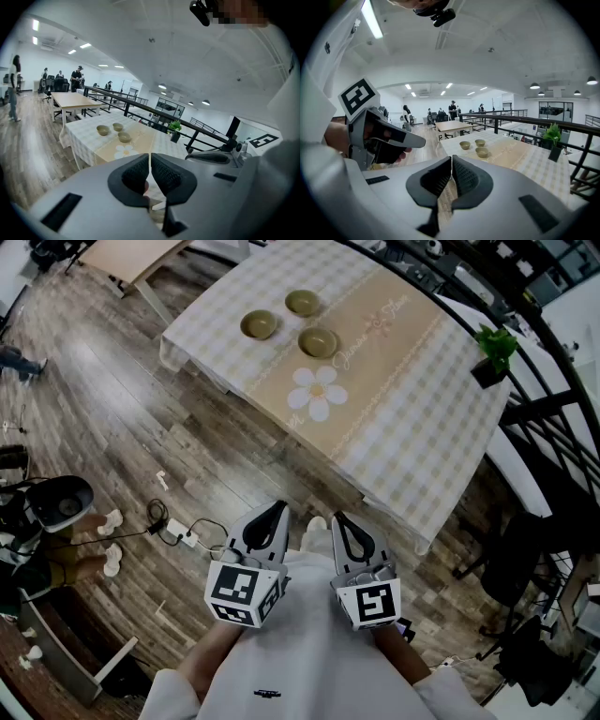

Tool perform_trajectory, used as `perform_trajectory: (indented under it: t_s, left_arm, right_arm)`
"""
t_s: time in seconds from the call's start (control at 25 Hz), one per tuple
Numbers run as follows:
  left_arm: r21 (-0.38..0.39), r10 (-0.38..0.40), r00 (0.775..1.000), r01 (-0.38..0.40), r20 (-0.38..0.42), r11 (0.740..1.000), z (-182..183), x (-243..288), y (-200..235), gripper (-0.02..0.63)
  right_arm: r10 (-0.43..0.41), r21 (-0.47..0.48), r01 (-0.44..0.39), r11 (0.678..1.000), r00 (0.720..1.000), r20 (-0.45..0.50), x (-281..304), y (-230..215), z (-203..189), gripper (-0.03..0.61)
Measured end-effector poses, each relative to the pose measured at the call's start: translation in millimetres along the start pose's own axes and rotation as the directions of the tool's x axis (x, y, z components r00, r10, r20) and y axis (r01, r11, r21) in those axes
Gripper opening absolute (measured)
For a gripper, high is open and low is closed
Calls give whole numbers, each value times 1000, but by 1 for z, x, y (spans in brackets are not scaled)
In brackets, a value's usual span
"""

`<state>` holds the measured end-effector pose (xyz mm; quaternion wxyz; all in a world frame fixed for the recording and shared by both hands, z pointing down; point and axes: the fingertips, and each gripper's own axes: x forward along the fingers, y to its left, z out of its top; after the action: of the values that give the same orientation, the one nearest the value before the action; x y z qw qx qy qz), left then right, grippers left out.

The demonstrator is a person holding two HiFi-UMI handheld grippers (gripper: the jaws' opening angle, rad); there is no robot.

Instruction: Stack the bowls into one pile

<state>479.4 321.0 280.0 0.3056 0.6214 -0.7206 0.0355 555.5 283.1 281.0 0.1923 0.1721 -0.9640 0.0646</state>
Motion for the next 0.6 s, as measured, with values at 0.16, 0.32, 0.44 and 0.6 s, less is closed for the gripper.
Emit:
perform_trajectory:
  t_s: [0.16,0.32,0.44,0.6]
  left_arm:
    - [43,-23,1000,23,-4,999,-11,-21,-10,31]
    - [69,-53,999,53,-1,996,-19,-47,-5,31]
    - [46,-43,999,42,27,998,-18,-72,13,31]
    - [35,-51,998,49,41,998,-20,-93,32,31]
  right_arm:
    - [-2,47,2,999,1000,10,0,25,-3,34]
    - [-14,61,15,998,1000,-19,5,61,-9,34]
    - [10,129,-13,992,1000,28,8,88,2,35]
    - [5,102,-11,995,998,56,13,114,12,35]
